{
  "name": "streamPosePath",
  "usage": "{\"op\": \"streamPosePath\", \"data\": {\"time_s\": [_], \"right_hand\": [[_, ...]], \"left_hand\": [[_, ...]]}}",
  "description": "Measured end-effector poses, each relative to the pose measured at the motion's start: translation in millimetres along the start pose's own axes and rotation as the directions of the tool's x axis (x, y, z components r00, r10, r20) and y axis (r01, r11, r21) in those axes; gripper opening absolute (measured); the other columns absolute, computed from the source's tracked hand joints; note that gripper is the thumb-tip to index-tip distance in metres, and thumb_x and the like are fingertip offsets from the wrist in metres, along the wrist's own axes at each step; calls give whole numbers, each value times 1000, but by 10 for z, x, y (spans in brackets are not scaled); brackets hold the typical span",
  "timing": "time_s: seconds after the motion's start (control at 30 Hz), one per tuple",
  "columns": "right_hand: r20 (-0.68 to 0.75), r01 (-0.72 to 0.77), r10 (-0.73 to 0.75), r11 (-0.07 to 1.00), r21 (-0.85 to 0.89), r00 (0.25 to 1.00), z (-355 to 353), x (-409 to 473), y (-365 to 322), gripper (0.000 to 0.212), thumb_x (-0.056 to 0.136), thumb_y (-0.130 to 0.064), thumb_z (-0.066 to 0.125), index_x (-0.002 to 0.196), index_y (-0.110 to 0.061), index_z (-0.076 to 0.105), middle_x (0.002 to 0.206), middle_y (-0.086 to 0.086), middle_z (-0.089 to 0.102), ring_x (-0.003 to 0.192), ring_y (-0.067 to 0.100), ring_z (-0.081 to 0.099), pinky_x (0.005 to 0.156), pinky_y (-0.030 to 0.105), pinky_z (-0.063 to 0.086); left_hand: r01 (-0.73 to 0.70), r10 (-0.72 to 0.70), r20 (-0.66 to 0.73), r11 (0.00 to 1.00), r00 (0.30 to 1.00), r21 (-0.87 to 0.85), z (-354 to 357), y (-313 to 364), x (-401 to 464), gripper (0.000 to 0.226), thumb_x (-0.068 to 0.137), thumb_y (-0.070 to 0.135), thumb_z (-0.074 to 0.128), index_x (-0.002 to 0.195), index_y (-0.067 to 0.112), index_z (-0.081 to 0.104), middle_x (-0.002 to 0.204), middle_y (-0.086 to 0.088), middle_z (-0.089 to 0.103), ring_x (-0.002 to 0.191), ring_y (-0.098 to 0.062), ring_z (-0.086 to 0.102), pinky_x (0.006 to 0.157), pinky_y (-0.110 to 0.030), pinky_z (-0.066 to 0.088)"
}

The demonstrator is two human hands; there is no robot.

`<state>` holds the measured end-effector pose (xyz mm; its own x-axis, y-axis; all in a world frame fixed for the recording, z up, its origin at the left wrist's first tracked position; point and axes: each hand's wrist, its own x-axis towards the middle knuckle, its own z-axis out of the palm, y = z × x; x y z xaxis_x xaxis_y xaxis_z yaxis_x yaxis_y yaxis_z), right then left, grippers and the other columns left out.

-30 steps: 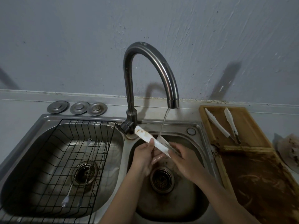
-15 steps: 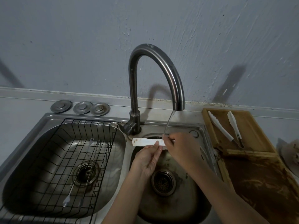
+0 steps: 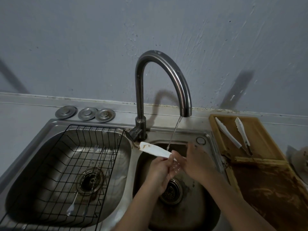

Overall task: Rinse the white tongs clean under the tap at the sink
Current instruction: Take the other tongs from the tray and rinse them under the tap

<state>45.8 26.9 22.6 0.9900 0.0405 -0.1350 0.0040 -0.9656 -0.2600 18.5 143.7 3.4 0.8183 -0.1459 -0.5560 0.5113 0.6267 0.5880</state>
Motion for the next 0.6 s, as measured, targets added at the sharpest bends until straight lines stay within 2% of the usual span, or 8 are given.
{"op": "streamPosePath", "data": {"time_s": [0.07,0.13,0.23,0.33,0.4,0.47,0.6], "right_hand": [[248,-64,21,984,166,969,11,-13,128,74,79,-74,30,106,-11,56,89,5,63,74,14,62,59,25,45],[373,-142,36,955,260,927,45,-68,204,69,81,-72,30,86,-11,63,71,1,63,66,13,62,56,25,42],[311,-176,82,942,286,947,75,-182,286,63,86,-66,31,58,-15,55,54,-1,54,51,11,53,52,24,37],[214,-160,99,944,288,972,87,-265,338,62,88,-63,32,48,-18,46,47,-2,47,44,11,47,49,24,34],[178,-152,104,947,284,979,100,-304,352,61,88,-62,31,48,-18,47,47,-3,48,44,9,48,48,23,33],[165,-153,110,950,273,980,106,-339,365,60,88,-63,30,52,-19,48,50,-4,50,46,8,49,49,21,35],[150,-128,95,965,228,984,114,-373,388,58,86,-65,31,67,-16,56,59,-3,56,54,8,55,48,21,33]], "left_hand": [[24,-23,-13,996,1000,84,30,-21,-12,29,99,17,42,109,-6,55,78,-16,72,67,-21,70,63,-30,59],[88,-80,-54,982,995,166,30,-7,-9,40,100,31,37,103,-4,56,72,-16,71,59,-22,71,59,-31,59],[164,-149,-77,954,986,252,9,50,21,48,99,42,36,91,0,57,60,-13,72,53,-20,71,60,-32,57],[146,-121,-105,948,987,282,24,50,59,45,96,39,45,88,-1,61,55,-10,71,46,-16,68,48,-24,53],[120,-82,-134,945,988,305,44,14,99,47,94,40,48,94,-5,64,59,-11,70,45,-16,65,42,-20,50],[132,-84,-149,928,985,347,72,-15,123,52,94,45,46,97,-3,64,64,-10,70,48,-16,63,43,-20,49],[191,-134,-201,935,970,298,46,64,178,66,92,61,30,73,5,61,38,-3,60,33,-11,58,44,-20,42]]}}
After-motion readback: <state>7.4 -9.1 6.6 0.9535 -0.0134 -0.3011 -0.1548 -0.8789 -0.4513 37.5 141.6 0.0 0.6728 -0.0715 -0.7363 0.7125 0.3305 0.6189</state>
